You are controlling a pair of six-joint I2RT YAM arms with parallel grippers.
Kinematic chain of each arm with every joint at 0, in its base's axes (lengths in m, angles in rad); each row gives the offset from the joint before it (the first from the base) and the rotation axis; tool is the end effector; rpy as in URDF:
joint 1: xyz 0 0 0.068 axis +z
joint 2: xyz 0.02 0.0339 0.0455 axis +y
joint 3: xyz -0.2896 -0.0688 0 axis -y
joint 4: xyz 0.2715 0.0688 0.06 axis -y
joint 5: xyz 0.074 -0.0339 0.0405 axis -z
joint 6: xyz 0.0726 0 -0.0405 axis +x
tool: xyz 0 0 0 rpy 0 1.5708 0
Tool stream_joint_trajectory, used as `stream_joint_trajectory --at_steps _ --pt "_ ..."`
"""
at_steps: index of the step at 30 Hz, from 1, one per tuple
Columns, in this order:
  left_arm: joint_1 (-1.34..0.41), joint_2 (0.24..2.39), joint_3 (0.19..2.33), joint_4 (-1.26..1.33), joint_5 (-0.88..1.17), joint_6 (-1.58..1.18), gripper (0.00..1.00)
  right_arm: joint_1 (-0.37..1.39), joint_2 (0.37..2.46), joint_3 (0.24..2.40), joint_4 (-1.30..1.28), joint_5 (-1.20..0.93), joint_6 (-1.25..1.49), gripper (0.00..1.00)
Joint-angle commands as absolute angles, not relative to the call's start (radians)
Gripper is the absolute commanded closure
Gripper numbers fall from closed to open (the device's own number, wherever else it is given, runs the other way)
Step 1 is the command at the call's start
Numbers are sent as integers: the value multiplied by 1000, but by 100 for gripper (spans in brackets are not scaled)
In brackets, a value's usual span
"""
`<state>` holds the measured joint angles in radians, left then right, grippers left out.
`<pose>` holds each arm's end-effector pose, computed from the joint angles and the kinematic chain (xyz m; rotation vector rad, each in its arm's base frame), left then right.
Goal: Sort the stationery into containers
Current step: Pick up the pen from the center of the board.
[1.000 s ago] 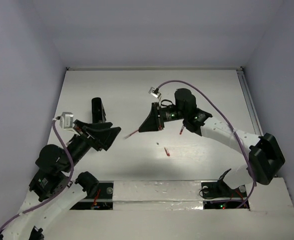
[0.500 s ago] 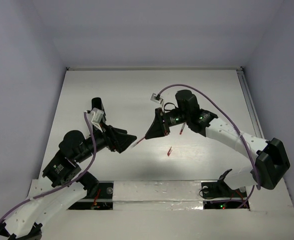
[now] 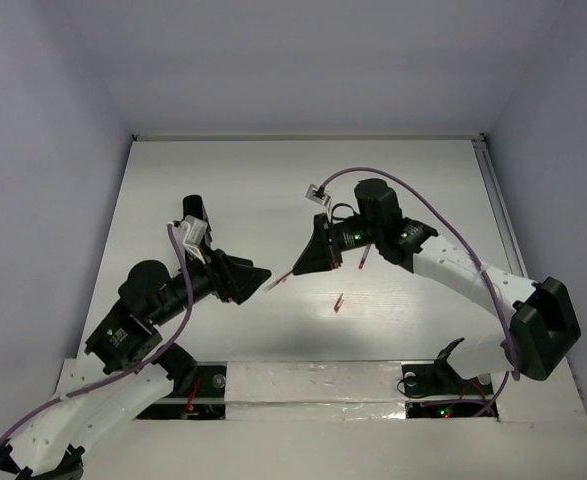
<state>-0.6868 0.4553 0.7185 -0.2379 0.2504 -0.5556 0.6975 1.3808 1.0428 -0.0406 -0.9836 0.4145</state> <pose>0.1052 -0.1095 0.3731 0.3218 1.6381 -1.1578 0.2275 0.2695 0.3222 -1.0136 1.8998 1.6455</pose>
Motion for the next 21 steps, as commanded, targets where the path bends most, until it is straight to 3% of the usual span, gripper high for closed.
stream_joint_trajectory --at_steps 1,21 --pt "-687 472 735 -227 230 -528 38 690 1328 1046 8 -999 403 100" --pt "-687 522 631 -121 386 -502 50 690 1345 1103 -11 -1129 385 100"
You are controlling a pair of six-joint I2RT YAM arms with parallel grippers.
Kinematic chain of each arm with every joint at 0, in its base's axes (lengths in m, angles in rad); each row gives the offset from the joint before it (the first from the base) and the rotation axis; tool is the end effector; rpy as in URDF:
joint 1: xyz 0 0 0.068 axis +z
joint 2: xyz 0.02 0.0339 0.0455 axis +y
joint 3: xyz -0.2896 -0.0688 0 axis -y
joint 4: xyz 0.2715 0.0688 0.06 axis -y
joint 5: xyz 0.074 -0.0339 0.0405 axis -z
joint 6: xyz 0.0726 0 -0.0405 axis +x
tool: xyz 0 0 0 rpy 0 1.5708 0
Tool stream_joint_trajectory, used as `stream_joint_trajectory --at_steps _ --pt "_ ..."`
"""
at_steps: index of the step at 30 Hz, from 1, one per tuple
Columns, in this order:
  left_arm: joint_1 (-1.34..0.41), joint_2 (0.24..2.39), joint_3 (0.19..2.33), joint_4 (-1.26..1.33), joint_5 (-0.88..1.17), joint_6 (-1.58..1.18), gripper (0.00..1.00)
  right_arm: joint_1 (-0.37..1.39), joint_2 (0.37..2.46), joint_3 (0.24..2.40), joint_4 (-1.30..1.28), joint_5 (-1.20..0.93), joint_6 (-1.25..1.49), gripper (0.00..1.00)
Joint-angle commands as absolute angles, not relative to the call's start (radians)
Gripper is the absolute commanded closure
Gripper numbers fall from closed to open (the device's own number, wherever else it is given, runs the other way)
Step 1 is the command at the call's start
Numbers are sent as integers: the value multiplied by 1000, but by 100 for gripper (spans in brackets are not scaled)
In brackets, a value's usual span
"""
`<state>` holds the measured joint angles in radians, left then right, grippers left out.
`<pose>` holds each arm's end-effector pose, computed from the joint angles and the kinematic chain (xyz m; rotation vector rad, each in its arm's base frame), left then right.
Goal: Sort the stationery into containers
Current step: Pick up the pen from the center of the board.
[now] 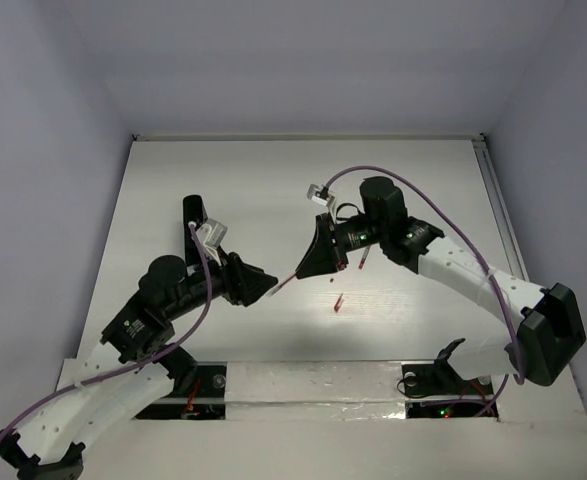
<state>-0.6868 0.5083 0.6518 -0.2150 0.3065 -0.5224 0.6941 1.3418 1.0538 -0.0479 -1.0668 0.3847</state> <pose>0.1176 -0.1247 0.3424 0.3960 1.7300 -1.1528 0.2165 0.2629 0.3400 -1.1067 1.7981 1.6967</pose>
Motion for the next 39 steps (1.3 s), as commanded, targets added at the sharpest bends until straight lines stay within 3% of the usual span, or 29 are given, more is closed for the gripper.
stream_joint_trajectory --at_steps 1,24,29,33,36,37,39 --pt "-687 528 623 -97 405 -499 51 690 1350 1106 -11 -1137 390 100" --pt "-687 583 557 54 572 -503 78 709 1509 1195 94 -1209 465 100" --pt "-687 588 552 66 578 -497 100 709 1535 1207 94 -1200 471 100" --pt "-687 575 545 71 551 -497 100 709 1540 1213 95 -1175 477 100" --pt "-687 557 529 87 526 -512 100 709 1531 1218 78 -1146 474 86" --pt "-687 545 522 95 520 -520 100 709 1523 1219 68 -1116 468 68" --pt "-687 532 506 106 480 -540 100 709 1505 1215 25 -1060 439 46"
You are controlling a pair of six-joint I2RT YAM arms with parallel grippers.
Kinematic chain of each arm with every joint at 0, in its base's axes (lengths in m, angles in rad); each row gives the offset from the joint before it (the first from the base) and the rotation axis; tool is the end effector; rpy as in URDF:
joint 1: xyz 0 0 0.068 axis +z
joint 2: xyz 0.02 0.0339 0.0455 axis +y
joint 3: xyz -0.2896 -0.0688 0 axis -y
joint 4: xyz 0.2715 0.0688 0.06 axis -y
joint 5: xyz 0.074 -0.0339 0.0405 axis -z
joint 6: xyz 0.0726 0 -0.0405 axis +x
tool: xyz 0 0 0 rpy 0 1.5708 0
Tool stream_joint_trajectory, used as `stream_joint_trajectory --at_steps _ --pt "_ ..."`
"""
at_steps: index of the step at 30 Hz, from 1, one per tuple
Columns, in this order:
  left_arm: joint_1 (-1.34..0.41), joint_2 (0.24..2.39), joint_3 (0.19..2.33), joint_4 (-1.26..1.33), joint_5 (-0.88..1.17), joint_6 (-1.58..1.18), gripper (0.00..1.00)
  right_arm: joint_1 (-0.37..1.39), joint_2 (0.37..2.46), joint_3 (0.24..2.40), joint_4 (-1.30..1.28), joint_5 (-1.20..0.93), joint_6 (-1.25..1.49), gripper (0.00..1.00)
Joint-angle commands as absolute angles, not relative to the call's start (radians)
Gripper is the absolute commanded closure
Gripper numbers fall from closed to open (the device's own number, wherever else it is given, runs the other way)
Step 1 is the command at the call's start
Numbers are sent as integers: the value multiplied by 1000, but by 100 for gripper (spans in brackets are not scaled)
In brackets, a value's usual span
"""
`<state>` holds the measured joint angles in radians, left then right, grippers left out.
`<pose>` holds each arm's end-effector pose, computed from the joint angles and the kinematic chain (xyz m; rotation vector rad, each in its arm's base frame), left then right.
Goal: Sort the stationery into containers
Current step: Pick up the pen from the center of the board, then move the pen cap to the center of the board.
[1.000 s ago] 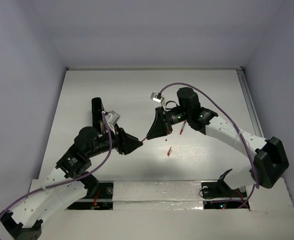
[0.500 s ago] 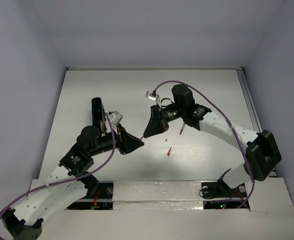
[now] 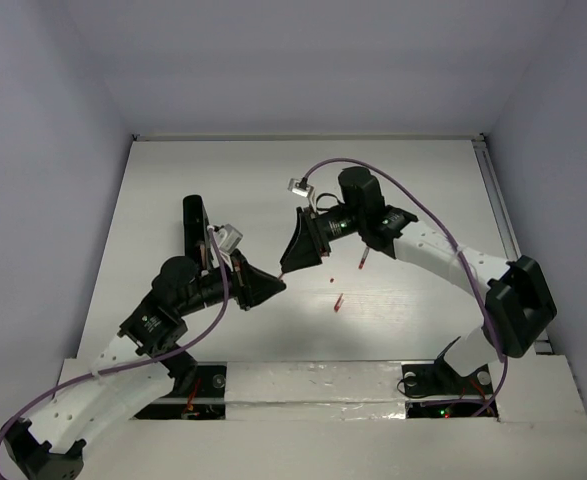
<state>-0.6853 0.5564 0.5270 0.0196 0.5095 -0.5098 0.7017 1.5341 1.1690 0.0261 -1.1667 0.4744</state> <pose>0.1205 -0.1443 0.3171 0.5826 1.6462 -1.3061 0.2480 0.2970 0.3279 -1.1292 1.8392 1.8414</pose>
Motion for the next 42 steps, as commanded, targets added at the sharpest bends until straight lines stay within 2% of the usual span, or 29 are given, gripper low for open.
stream_joint_trajectory --at_steps 1,3,6,11,14,17,18,19,21,23,27,31,33,37,38,39,42 --pt "-687 520 500 107 462 -548 100 709 1481 1210 14 -1011 430 39" --pt "-687 505 479 121 416 -574 100 709 1450 1194 3 -967 410 28" --pt "-687 477 460 121 342 -594 100 709 1382 1146 -30 -887 397 19" --pt "-687 436 443 124 247 -609 100 709 1276 1051 -67 -734 390 18" --pt "-687 410 423 144 216 -623 100 709 1221 1016 -109 -626 391 21" --pt "-687 410 399 175 225 -629 100 709 1190 954 -152 -485 422 42" --pt "-687 413 387 181 227 -630 100 709 1189 927 -182 -457 434 54" --pt "-687 414 380 187 229 -632 100 709 1189 914 -204 -427 445 76" --pt "-687 417 361 204 227 -632 100 709 1193 887 -248 -347 463 96" --pt "-687 420 338 227 225 -630 100 709 1190 842 -268 -286 491 100" --pt "-687 429 289 299 239 -655 100 709 1206 792 -294 -215 544 97" --pt "-687 449 241 376 244 -673 100 709 1256 781 -334 -164 586 57" --pt "-687 462 221 409 245 -672 100 709 1276 778 -353 -126 603 52" --pt "-687 498 196 452 262 -663 100 709 1333 776 -371 -120 617 52" --pt "-687 500 192 463 265 -658 100 709 1338 778 -377 -111 615 55" --pt "-687 502 183 466 262 -657 100 709 1341 778 -394 -110 615 64" --pt "-687 497 169 474 258 -650 100 709 1341 770 -429 -121 615 68"
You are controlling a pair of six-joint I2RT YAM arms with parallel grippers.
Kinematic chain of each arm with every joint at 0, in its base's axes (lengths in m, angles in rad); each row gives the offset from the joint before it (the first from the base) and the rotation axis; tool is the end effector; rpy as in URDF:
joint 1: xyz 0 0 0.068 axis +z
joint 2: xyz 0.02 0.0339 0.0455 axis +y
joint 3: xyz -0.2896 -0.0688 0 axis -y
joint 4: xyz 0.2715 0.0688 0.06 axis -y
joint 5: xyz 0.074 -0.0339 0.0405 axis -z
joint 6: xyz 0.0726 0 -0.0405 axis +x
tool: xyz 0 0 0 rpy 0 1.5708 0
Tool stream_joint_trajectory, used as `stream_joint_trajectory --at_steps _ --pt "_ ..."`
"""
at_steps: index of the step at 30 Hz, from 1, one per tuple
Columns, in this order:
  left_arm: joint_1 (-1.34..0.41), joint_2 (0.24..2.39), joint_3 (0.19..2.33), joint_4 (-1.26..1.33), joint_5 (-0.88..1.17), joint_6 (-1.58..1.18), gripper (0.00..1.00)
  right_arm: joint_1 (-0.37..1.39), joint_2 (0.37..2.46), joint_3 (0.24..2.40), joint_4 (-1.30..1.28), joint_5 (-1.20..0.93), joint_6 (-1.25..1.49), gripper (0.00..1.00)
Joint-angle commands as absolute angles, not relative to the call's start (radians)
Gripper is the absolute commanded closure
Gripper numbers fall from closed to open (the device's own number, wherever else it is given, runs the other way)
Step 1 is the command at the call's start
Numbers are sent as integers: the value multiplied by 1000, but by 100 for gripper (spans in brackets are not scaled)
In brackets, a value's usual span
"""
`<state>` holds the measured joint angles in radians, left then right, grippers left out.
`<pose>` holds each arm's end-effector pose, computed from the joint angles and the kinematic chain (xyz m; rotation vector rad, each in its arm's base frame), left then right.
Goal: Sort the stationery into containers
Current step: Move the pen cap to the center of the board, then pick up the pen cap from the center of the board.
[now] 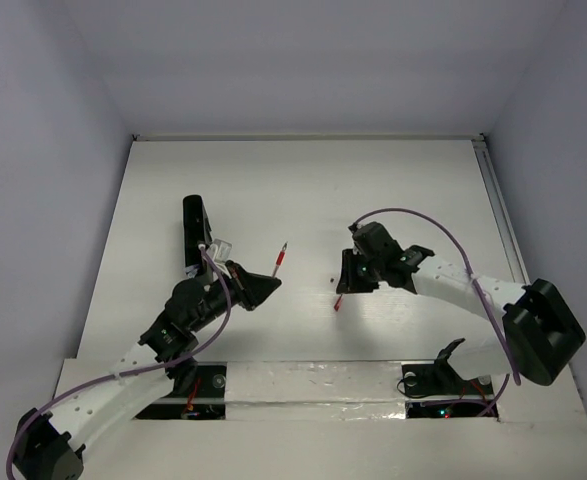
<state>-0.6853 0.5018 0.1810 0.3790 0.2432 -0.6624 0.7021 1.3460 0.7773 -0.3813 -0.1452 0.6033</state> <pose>0.1336 -0.1318 0.2325 0.2310 1.6361 -1.2403 0.2233 0.2026 0.1815 -0.1929 2.6484 0.6705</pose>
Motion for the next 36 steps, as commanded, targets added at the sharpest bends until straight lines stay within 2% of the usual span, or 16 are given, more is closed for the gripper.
stream_joint_trajectory --at_steps 1,3,6,10,19,30,36 --pt "-687 495 166 477 259 -650 100 709 1344 767 -439 -126 614 70" --pt "-687 495 163 491 259 -647 100 709 1365 756 -431 -147 618 75" --pt "-687 503 164 502 264 -644 100 729 1399 739 -405 -179 629 92" --pt "-687 500 161 503 267 -644 100 739 1431 745 -399 -172 632 100" --pt "-687 503 158 509 268 -646 100 770 1511 773 -336 -173 638 100" --pt "-687 491 160 483 264 -649 100 779 1604 853 -150 24 696 100" --pt "-687 494 161 477 253 -649 100 779 1644 923 -133 25 684 100"
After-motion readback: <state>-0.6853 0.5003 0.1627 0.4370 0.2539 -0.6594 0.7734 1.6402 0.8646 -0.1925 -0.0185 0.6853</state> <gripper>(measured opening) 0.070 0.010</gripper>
